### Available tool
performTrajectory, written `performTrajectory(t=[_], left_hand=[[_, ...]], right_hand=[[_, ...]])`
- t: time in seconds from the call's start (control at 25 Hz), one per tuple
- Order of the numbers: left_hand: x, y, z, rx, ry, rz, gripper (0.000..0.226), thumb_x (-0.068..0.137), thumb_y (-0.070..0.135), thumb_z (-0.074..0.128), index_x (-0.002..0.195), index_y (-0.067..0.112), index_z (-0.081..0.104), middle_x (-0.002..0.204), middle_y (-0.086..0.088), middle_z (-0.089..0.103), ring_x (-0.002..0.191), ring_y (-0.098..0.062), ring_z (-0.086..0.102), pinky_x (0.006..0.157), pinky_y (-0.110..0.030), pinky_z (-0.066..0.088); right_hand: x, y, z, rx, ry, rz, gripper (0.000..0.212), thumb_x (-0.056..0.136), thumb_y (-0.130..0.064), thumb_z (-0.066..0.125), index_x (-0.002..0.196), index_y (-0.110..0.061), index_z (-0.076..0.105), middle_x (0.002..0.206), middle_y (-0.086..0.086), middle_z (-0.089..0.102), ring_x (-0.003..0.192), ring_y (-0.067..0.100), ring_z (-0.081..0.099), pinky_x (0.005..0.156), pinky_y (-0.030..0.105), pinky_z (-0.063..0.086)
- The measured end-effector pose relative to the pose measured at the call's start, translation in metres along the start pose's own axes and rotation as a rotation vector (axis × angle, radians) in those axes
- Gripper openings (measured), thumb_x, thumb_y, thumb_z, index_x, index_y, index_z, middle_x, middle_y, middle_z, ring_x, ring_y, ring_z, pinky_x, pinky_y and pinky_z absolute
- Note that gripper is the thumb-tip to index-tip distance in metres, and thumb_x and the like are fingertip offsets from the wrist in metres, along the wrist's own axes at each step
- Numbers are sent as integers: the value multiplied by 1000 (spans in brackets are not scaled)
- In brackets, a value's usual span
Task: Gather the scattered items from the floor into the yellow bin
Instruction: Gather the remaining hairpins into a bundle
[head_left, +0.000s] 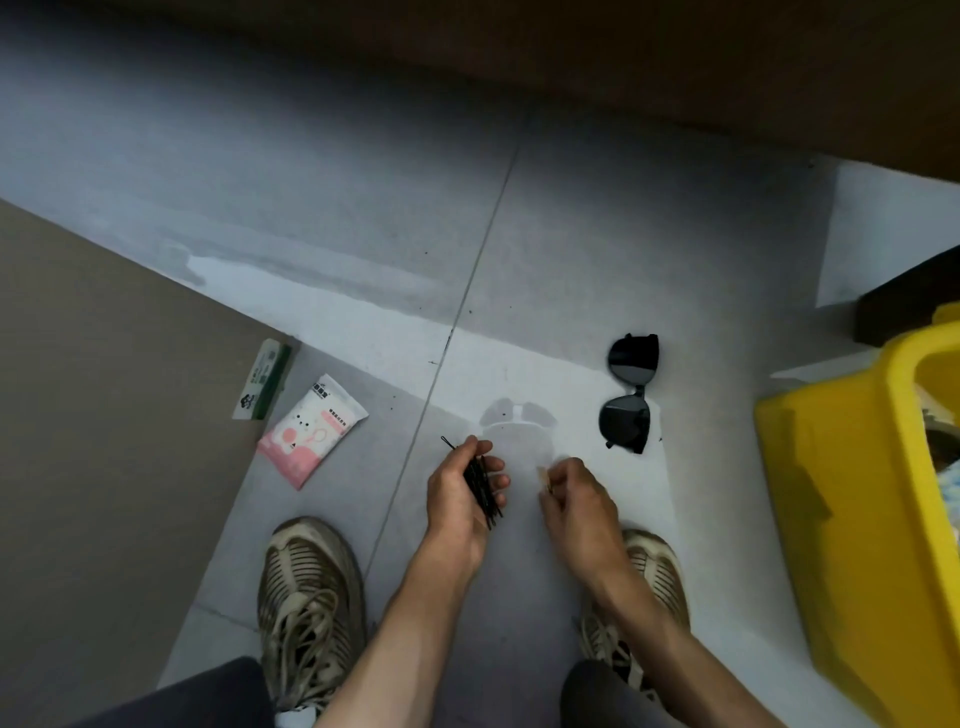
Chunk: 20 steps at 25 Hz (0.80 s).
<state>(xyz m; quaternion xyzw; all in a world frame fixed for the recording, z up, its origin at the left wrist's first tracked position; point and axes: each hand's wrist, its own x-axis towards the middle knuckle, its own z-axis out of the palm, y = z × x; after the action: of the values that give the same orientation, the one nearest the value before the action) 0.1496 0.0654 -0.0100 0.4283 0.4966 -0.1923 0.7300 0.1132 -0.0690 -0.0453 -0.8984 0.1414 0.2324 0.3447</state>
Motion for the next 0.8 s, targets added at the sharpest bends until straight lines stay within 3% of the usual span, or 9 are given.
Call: performTrajectory(t=[0.12,0.24,0.4,0.52,0.64,0.72,0.8], left_hand=[[-7,0,10,9,-17,6,21,95,25,51,87,9,61,66,-6,59,51,-17,54,46,-26,36],[-27,3,37,21,-125,28,21,96,26,48,87,10,59,67,-5,57,52,-16,52,48,-26,34],[-82,1,110,36,-509,15,23,95,28,44,86,12,57,68,-6,55,53,-15,47,42,-23,29],[-143,-21,197,115,-813,-33,27,99,27,39,85,12,57,65,-4,55,49,-13,47,39,-21,30],[-197,-61,264,315,-928,3,30,102,24,38,91,9,61,72,-7,61,54,-13,55,47,-22,40],[-212,-80,280,444,-927,34,36,102,31,40,109,9,67,97,-5,69,83,-13,65,67,-23,49],[-206,-85,278,520,-939,82,48,101,43,37,130,13,59,125,2,63,113,-9,58,83,-20,45]], right_hand=[[8,2,-13,417,-105,216,10,97,-16,53,106,-16,57,86,2,61,71,17,57,63,30,47],[-4,-9,-49,1079,-130,411,18,95,-3,48,86,-13,60,66,5,44,47,12,37,45,26,29],[-46,-16,-140,1697,68,170,19,87,-3,44,76,-15,54,61,1,40,46,11,32,42,25,29],[-82,2,-219,1748,369,21,21,88,-4,39,78,-17,51,63,2,43,47,11,36,43,24,31],[-109,30,-273,1561,794,47,24,92,-2,38,91,-9,60,70,6,63,56,14,57,49,24,43],[-118,46,-289,1407,953,103,27,97,-13,42,96,-7,69,84,3,73,76,13,68,66,27,53],[-119,55,-289,1311,953,143,38,101,-34,40,108,-15,72,106,-3,74,102,10,67,87,29,49]])
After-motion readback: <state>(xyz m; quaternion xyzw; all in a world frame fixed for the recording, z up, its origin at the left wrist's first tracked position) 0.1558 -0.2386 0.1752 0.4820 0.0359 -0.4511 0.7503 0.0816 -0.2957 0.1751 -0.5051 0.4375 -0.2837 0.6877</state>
